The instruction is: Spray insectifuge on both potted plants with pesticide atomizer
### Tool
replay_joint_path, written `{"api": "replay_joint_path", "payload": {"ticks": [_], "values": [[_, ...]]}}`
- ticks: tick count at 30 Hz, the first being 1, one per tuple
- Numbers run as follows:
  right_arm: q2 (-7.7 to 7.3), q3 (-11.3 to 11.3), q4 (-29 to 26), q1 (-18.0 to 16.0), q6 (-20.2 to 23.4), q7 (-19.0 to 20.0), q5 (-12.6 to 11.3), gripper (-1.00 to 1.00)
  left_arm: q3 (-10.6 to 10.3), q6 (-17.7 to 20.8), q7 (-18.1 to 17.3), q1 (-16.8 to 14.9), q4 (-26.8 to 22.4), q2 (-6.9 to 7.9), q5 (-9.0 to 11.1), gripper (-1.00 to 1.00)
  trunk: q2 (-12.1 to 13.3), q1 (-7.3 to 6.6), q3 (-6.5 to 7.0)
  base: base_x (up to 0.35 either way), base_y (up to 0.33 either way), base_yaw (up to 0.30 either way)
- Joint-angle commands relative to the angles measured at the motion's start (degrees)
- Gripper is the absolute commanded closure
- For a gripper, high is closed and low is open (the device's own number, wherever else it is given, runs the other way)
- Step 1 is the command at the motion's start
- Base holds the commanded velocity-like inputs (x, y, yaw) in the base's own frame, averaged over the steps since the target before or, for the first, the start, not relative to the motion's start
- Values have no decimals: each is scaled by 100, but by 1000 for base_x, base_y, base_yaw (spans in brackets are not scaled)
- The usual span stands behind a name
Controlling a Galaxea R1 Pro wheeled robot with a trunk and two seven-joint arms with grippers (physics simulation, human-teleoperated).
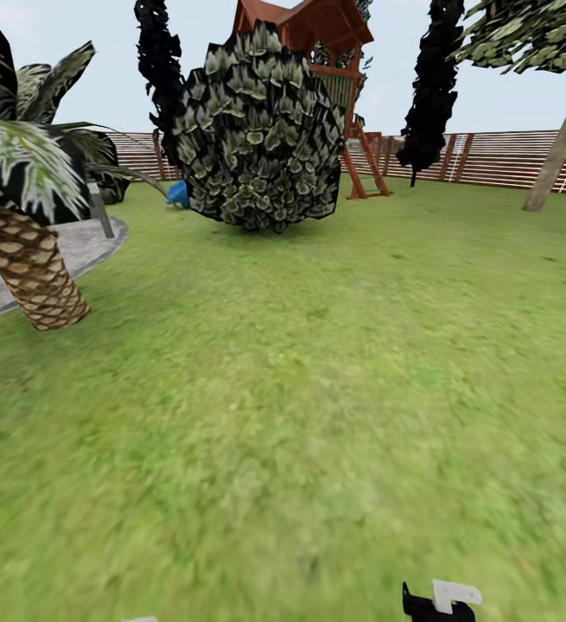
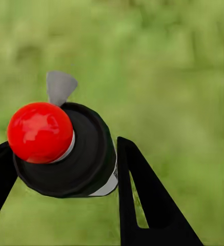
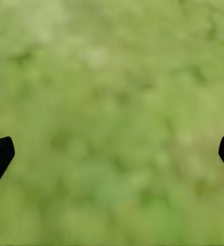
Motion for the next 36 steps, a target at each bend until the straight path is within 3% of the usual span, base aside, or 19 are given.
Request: {"api": "replay_joint_path", "payload": {"ticks": [1, 14, 36], "values": [[3, -44, 9, -3, -24, 15, 1, -100, -51, -16, 26, -2, 1, 0, 24, 100, -2, 2, -5, 337, -72, 0], [2, -45, 3, -3, -24, 7, -1, -100, -59, -19, 19, -2, 1, -11, 24, 100, -2, 2, -43, 337, -71, 174], [10, -42, 12, 14, -24, 7, 1, -100, -51, -12, 26, -2, 1, -9, 24, 100, -2, 2, -48, 337, -72, 7]]}}
